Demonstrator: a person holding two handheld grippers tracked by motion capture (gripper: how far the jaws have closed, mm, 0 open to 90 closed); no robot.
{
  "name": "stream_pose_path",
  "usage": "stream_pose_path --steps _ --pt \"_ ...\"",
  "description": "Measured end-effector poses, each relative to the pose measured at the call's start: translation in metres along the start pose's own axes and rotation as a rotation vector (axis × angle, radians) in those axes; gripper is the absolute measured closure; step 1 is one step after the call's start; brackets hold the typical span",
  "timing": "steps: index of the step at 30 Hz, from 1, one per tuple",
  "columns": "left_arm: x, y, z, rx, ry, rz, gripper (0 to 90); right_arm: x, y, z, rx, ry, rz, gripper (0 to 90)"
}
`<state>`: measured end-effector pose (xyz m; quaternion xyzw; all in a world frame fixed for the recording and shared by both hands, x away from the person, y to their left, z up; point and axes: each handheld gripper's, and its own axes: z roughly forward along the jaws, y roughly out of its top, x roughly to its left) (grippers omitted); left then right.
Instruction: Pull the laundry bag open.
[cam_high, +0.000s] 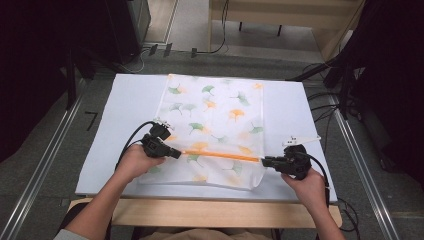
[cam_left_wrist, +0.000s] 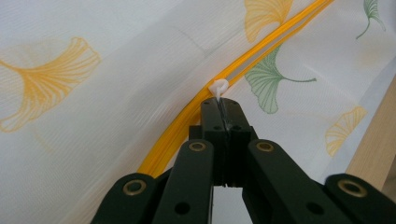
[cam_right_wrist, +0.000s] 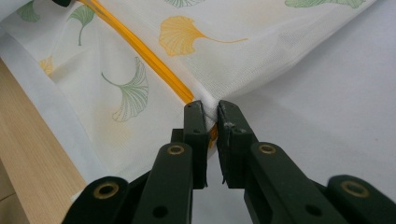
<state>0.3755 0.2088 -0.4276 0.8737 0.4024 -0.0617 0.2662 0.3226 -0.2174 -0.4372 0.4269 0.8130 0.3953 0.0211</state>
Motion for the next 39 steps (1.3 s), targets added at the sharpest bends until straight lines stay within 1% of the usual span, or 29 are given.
stream_pose_path --steps 4,7,8,9,10,11,12,14,17,21,23,26,32,33,38,39 --pt "0.004 -0.003 -0.004 -0.001 0.006 -0.005 90.0 -0.002 0.000 0.000 -0.001 -0.001 0.004 84.5" --pt "0.009 -0.009 -0.009 -0.004 0.013 -0.022 90.0 -0.002 -0.001 0.000 0.002 -0.003 0.007 84.5" --pt "0.010 -0.011 -0.010 -0.009 0.017 -0.034 90.0 -0.002 0.000 0.000 0.002 -0.002 0.006 84.5" --pt "0.012 -0.013 -0.012 -0.007 0.012 -0.035 90.0 -0.002 0.000 0.000 0.002 -0.005 0.007 84.4" --pt "0.014 -0.015 -0.013 -0.007 0.016 -0.035 90.0 -0.003 0.000 0.000 0.002 -0.001 0.008 84.4" --pt "0.014 -0.016 -0.013 -0.013 0.016 -0.045 90.0 -0.003 0.000 0.000 0.002 -0.002 0.008 84.4" --pt "0.015 -0.017 -0.014 -0.003 0.020 -0.039 90.0 -0.002 0.000 0.000 0.002 -0.002 0.008 84.5" --pt "0.015 -0.018 -0.014 -0.012 0.018 -0.050 90.0 -0.002 0.000 0.000 0.003 -0.004 0.006 84.5" --pt "0.016 -0.018 -0.014 -0.008 0.020 -0.047 90.0 -0.003 0.001 0.001 0.001 -0.004 0.006 84.5" --pt "0.018 -0.019 -0.015 -0.007 0.027 -0.056 90.0 -0.004 0.001 0.001 0.005 -0.001 0.010 84.5" --pt "0.019 -0.020 -0.016 -0.010 0.020 -0.057 90.0 -0.004 0.001 0.000 0.004 0.001 0.010 84.4" --pt "0.019 -0.020 -0.017 -0.014 0.020 -0.066 90.0 -0.004 0.001 0.001 0.005 0.001 0.007 84.4" --pt "0.021 -0.022 -0.019 -0.011 0.030 -0.066 90.0 -0.004 0.001 0.001 0.005 0.000 0.006 84.5" --pt "0.022 -0.023 -0.019 -0.017 0.031 -0.073 90.0 -0.004 0.002 0.001 0.006 0.000 0.005 84.4" --pt "0.027 -0.027 -0.024 -0.008 0.040 -0.082 90.0 -0.005 0.001 0.000 0.002 -0.001 0.008 84.4" --pt "0.028 -0.028 -0.024 -0.015 0.041 -0.091 90.0 -0.005 0.001 0.000 0.004 0.002 0.008 84.4"
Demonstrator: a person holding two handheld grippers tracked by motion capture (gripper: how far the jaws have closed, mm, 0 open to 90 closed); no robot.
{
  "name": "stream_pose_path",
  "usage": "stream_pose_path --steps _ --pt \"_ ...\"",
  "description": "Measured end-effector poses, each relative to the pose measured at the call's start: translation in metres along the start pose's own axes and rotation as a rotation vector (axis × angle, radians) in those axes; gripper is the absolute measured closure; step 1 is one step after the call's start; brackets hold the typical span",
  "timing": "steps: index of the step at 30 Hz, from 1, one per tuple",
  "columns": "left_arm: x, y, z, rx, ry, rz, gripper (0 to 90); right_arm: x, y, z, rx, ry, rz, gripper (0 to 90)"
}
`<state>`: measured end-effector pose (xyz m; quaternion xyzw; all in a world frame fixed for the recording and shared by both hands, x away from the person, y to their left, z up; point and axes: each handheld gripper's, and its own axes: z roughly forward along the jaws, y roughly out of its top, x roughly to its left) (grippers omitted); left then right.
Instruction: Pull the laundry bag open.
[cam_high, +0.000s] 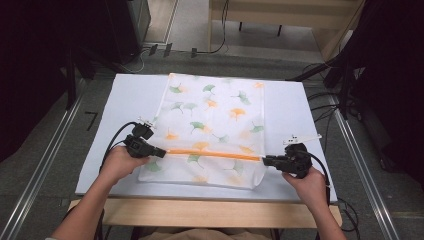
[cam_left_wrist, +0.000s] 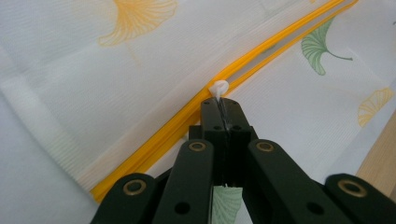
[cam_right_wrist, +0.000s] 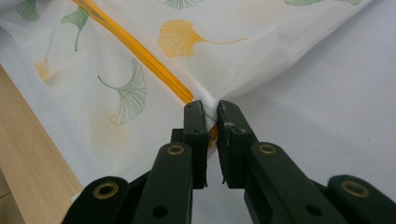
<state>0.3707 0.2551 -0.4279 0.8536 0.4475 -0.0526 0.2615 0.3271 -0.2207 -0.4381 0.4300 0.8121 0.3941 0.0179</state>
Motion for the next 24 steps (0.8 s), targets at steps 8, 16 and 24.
stream_pose_path --steps 8,16,24 --pt "0.010 -0.007 -0.006 -0.003 0.009 -0.021 90.0 0.000 0.001 0.001 0.006 0.000 0.001 84.5" --pt "0.011 -0.007 -0.007 0.000 0.008 -0.023 90.0 -0.001 0.001 0.001 0.004 0.000 -0.001 84.5" --pt "0.015 -0.009 -0.009 -0.006 0.011 -0.042 90.0 -0.001 0.001 0.000 0.008 -0.005 0.001 84.4"
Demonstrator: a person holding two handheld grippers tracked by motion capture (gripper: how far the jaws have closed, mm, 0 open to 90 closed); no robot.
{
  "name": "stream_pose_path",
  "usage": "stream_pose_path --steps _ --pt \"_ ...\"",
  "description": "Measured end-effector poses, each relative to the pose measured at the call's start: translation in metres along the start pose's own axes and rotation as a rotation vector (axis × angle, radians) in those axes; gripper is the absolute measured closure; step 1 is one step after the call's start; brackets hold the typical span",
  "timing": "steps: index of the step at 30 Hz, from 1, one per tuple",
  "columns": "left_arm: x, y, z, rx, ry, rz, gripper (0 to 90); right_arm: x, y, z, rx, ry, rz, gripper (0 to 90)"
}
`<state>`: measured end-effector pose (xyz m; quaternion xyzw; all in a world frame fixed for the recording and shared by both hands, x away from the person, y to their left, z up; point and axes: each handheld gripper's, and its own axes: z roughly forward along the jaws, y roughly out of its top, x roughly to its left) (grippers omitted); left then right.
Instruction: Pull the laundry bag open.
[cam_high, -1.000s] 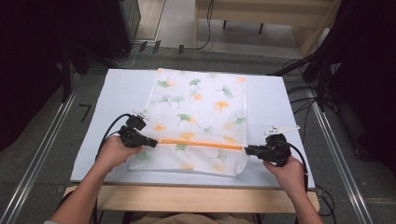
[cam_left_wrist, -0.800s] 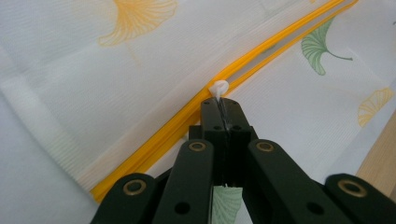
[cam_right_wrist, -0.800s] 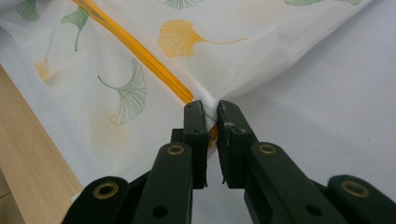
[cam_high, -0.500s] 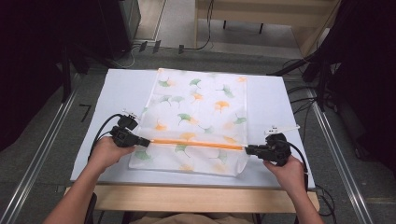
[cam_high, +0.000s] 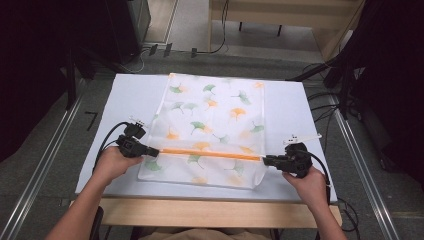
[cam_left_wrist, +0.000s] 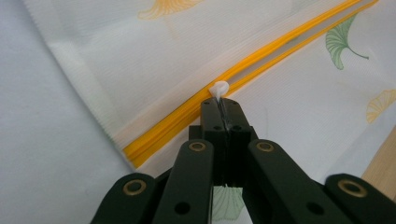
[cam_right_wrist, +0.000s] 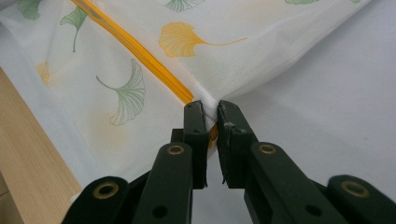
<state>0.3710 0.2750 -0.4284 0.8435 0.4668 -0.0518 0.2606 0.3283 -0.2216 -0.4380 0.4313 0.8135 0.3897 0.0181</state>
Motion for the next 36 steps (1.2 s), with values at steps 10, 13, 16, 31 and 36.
stream_pose_path --steps 10,13,16,31,36 --pt "0.013 -0.010 -0.009 -0.005 0.018 -0.035 90.0 -0.001 0.001 0.000 0.001 0.002 0.001 84.4" --pt "0.015 -0.011 -0.010 -0.007 0.019 -0.041 90.0 -0.002 0.001 0.001 0.001 0.005 0.002 84.5" --pt "0.016 -0.012 -0.011 -0.015 0.018 -0.051 90.0 -0.002 0.001 0.001 0.000 0.005 0.001 84.5" --pt "0.028 -0.025 -0.022 -0.031 0.023 -0.088 90.0 -0.009 0.001 -0.002 -0.002 0.002 0.014 84.4" --pt "0.028 -0.029 -0.024 -0.028 0.021 -0.089 90.0 -0.008 0.001 0.000 0.016 0.003 0.010 84.5"
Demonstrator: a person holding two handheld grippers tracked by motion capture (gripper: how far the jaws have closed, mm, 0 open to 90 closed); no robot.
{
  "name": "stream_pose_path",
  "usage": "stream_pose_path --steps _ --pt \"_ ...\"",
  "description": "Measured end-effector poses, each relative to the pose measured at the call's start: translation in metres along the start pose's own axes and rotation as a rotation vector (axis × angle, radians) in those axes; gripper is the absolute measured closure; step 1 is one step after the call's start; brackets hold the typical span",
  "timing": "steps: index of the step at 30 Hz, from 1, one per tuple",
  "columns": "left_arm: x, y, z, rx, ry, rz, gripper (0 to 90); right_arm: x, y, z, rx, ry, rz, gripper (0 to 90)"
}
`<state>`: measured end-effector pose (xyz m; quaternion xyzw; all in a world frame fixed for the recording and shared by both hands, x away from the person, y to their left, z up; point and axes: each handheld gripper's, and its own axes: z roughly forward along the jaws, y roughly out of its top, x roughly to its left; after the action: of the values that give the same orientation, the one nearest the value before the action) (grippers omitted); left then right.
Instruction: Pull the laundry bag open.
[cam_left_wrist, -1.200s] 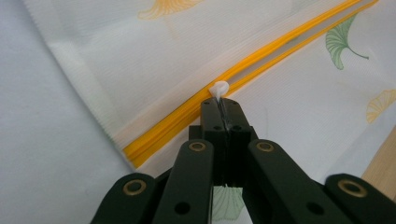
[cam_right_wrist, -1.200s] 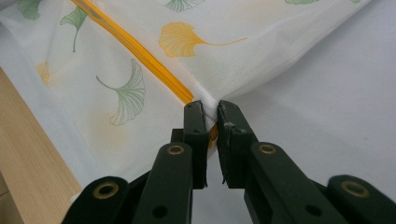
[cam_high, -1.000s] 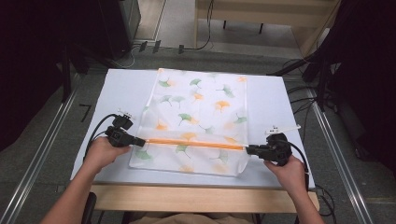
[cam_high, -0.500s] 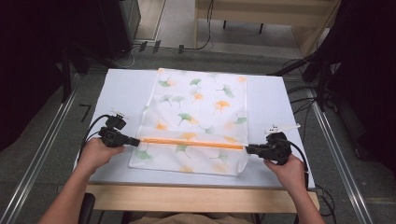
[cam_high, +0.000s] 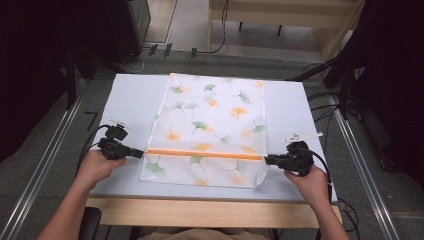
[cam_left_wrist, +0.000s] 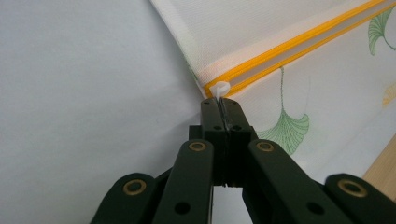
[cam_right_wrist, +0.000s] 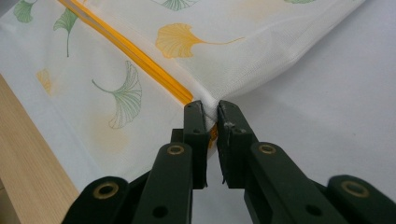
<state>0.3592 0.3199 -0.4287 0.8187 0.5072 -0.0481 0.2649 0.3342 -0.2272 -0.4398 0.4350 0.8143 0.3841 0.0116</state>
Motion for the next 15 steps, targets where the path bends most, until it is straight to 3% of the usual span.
stream_pose_path --steps 15 --pt "-0.0073 -0.0089 0.0006 0.003 -0.016 0.008 90.0 -0.0055 -0.0011 0.0033 0.012 -0.018 0.021 83.8"
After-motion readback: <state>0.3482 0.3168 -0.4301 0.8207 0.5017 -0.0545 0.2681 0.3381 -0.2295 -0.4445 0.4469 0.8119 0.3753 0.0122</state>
